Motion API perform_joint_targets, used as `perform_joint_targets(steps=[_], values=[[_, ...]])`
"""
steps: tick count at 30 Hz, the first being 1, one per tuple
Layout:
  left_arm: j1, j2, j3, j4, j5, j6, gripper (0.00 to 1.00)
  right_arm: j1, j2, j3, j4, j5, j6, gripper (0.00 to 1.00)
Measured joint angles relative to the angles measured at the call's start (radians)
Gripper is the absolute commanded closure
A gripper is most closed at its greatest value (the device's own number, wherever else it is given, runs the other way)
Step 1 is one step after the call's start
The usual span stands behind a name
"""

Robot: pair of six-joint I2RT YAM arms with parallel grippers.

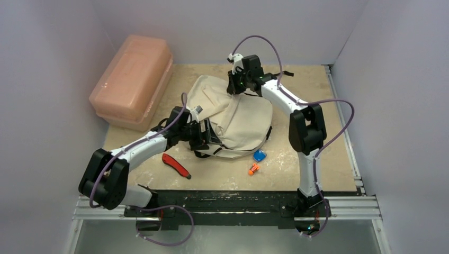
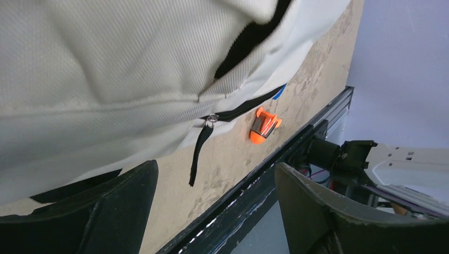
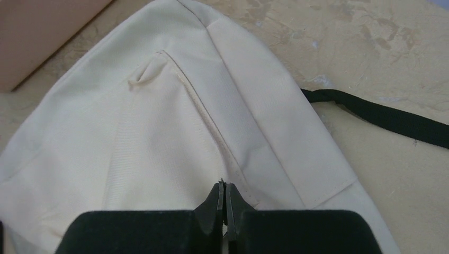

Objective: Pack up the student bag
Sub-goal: Unzip the student bag at the center of the board.

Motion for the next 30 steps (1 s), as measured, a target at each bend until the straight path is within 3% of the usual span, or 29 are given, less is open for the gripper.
perform_joint_targets(steps=[7, 15, 25, 30], values=[[0.013, 0.113, 0.0, 0.151, 0.062, -0.115, 0.23, -0.003, -0.122, -0.065, 0.042, -0.056, 0.108, 1.0], [0.013, 0.118, 0.0, 0.237, 0.08, -0.15, 0.23, 0.001, -0.21, -0.226, 0.151, -0.133, 0.256, 1.0], [0.08, -0.098, 0.126, 0.084, 0.024, -0.094, 0.23, 0.001, -0.208, -0.255, 0.188, -0.148, 0.298, 1.0], [0.179, 0.005, 0.274, 0.093, -0.007, -0.145, 0.25, 0.001, -0.232, -0.339, 0.254, -0.157, 0.356, 1.0]])
